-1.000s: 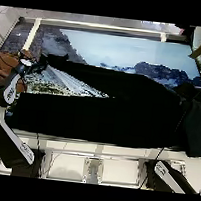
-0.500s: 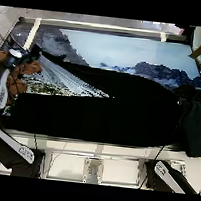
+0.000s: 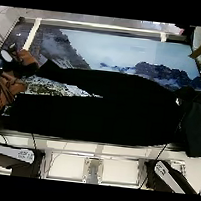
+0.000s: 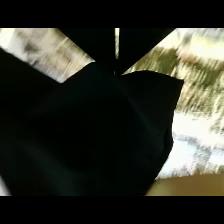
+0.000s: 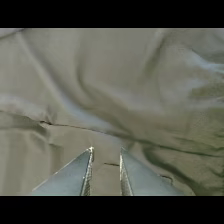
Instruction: Fold the clothes and pants, and hang the long-sleeved shirts on hangers.
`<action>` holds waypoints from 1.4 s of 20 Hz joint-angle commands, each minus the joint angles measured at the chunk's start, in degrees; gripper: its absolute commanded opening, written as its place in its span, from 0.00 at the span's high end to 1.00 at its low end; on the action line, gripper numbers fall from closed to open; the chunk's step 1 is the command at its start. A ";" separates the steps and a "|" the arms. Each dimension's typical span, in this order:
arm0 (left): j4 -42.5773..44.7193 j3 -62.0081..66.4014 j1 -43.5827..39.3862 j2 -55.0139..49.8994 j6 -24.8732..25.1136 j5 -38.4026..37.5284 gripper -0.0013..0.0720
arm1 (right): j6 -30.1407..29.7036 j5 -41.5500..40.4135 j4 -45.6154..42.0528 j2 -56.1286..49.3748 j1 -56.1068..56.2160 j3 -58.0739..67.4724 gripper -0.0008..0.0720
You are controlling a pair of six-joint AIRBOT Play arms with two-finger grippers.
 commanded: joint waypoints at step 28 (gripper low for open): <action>-10.12 31.47 -0.92 -24.24 12.07 -10.73 0.28 | -0.04 -5.64 -0.52 -0.04 0.04 0.07 0.71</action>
